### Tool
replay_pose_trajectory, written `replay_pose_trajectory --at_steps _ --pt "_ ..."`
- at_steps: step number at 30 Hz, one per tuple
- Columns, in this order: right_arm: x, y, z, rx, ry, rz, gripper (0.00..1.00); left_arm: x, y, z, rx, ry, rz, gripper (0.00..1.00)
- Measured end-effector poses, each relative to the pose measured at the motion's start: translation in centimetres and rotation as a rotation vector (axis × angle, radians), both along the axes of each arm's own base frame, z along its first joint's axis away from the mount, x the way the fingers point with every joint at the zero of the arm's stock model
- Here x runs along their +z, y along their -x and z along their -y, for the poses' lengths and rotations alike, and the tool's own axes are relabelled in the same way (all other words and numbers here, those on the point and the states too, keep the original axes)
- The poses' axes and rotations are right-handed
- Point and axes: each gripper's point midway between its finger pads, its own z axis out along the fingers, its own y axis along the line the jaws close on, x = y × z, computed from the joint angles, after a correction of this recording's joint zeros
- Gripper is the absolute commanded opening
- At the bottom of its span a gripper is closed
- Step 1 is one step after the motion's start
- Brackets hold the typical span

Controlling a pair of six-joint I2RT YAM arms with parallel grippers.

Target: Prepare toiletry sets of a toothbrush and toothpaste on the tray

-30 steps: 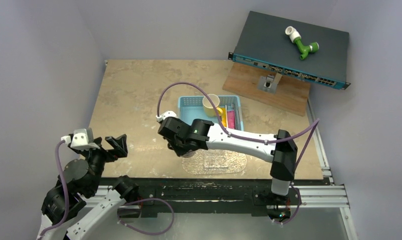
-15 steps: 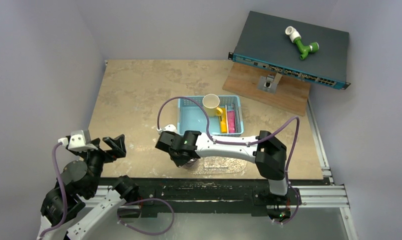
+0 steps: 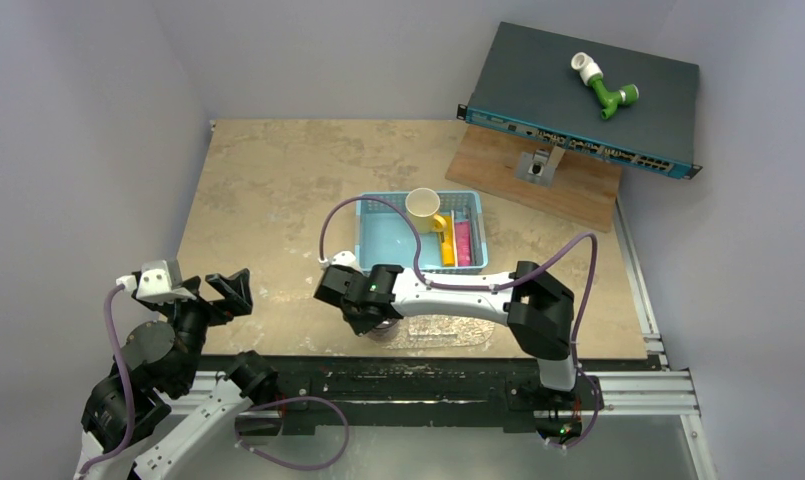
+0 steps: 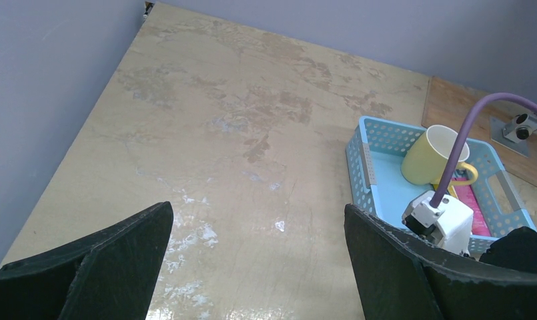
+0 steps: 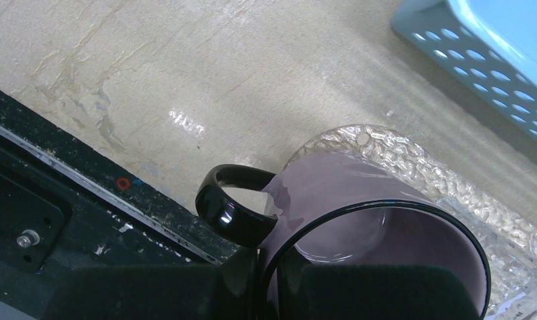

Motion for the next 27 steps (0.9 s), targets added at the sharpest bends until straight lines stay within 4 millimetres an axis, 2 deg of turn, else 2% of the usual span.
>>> replay_pose_trajectory --at_steps 17,27 --pt "-0.8 0.1 0.3 -0.007 0.008 -0.003 0.01 0.0 0.0 0.0 0.0 0.0 0.0 1.0" --pt "-1.1 0.1 0.5 -0.008 0.014 -0.003 0.15 0.0 0.0 0.0 0.0 0.0 0.0 1.0"
